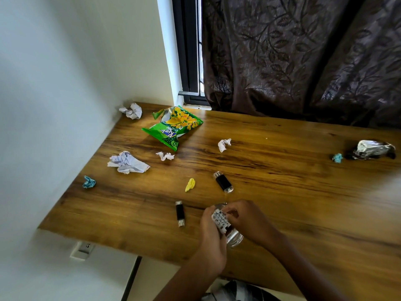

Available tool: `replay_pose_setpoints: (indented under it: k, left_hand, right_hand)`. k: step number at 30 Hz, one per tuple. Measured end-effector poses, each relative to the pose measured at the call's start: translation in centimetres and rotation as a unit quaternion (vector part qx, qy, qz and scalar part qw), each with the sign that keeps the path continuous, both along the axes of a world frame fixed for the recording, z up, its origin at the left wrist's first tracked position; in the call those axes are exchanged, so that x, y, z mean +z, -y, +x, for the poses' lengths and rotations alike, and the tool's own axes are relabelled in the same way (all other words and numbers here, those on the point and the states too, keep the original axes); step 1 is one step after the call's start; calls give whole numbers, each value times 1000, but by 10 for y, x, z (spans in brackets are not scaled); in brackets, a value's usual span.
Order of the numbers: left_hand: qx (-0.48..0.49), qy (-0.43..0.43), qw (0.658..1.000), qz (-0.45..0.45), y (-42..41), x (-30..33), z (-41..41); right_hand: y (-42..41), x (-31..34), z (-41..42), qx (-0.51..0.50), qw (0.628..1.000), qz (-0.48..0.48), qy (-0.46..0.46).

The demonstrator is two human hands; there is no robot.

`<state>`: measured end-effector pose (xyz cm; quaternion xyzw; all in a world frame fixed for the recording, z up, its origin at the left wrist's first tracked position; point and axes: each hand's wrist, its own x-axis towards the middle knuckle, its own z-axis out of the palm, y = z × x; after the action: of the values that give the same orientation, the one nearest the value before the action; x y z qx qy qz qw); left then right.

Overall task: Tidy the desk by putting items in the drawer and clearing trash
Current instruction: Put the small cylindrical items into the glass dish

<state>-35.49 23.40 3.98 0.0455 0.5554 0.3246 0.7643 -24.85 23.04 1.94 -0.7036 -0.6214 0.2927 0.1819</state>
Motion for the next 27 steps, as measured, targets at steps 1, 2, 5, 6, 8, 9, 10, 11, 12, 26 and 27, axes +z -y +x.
replay_pose_setpoints:
  k: [1,2,5,6,8,9,10,11,12,26,27]
  left_hand:
    - [-3,-9,1000,7,1,3,1]
    - [-8,-17,1000,11,2,6,1]
    - [-13,-22,1000,15,5,14,0]
    - [-18,-20,999,24,7,17,0]
    - [-24,-22,999,31,11,20,-3]
    - [-24,-21,999,30,13,20,-6]
    - [-31,-20,999,33,16,20,-10]
    - [-38,-17,998,39,18,20,-13]
    - [-46,-14,998,43,21,19,-17]
    - [-358,-373,724,456,13,-37,-54]
    - [-380,-369,711,463,12,-43,-57]
  right_hand:
    - [0,0,0,4,1000,1,6]
    - [0,-1,0,7,1000,2,8]
    - [-1,-1,0,8,1000,4,11]
    - [-1,-1,1,9,1000,7,12]
    - [-1,0,2,10,1000,13,9]
    - [0,0,2,11,1000,16,7]
    - [0,0,3,11,1000,19,4]
    - [0,0,3,10,1000,20,1]
    - [0,0,3,9,1000,21,-3]
    - [13,-23,-5,119,984,60,115]
    - [14,-24,-5,119,984,67,115]
